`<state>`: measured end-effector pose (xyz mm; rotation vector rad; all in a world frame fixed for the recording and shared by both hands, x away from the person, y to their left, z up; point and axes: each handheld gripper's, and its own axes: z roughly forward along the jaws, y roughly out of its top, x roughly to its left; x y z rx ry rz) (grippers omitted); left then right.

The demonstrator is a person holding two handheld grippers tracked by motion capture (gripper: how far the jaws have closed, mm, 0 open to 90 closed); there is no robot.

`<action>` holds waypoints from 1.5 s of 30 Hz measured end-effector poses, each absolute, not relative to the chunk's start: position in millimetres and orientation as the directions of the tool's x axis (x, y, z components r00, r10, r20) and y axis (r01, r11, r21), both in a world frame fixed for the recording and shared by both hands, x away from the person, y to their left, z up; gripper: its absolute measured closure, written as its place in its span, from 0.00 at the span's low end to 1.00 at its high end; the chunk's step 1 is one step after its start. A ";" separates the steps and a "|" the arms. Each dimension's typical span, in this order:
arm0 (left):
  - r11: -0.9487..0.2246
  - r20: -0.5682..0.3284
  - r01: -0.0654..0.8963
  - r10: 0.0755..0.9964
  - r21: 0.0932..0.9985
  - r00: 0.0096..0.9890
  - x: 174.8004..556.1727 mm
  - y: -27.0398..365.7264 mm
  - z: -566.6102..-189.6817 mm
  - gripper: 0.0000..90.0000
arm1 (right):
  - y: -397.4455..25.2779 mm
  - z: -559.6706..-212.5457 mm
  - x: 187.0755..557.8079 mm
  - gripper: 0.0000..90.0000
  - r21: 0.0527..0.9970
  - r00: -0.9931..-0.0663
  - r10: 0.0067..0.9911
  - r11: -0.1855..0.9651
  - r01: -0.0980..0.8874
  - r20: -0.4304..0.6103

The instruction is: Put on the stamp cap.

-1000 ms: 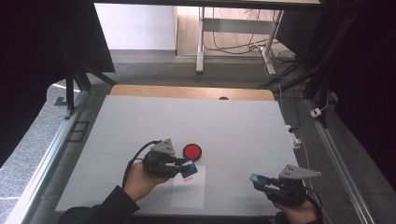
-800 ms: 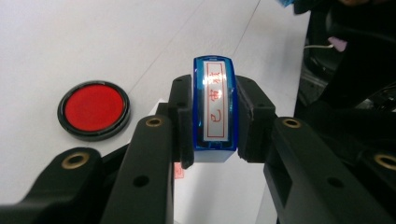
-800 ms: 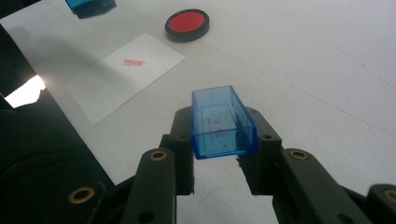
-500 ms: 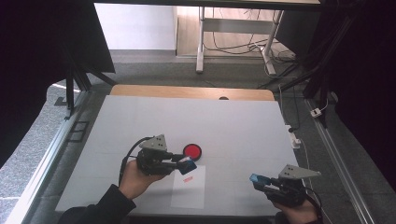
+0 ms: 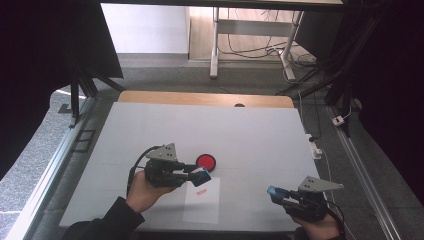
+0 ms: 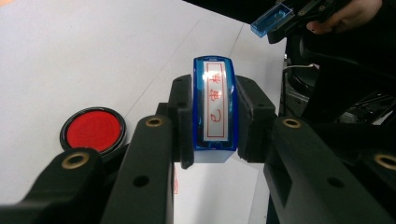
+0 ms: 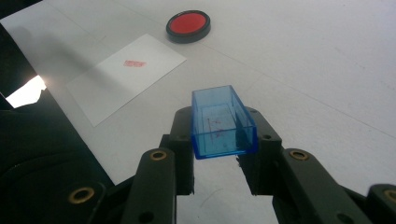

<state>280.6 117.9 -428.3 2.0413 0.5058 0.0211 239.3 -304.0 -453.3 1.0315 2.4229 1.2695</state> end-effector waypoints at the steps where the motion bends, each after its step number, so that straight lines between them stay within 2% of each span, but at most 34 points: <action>1: -0.420 -0.193 0.343 0.360 0.840 0.913 280.6 118.1 -428.1 0.79 | -303.0 -452.9 239.3 0.76 0.787 -0.733 0.669 0.383 0.483 0.125; 29: -0.410 -0.185 0.322 0.340 0.853 0.922 280.4 121.7 -423.5 0.79 | -263.6 -434.9 245.4 0.76 0.821 -0.852 0.496 0.407 0.401 0.170; 45: -0.415 -0.167 0.293 0.312 0.861 0.935 279.5 123.1 -419.9 0.79 | -233.5 -438.9 255.8 0.76 0.812 -0.890 0.413 0.442 0.381 0.193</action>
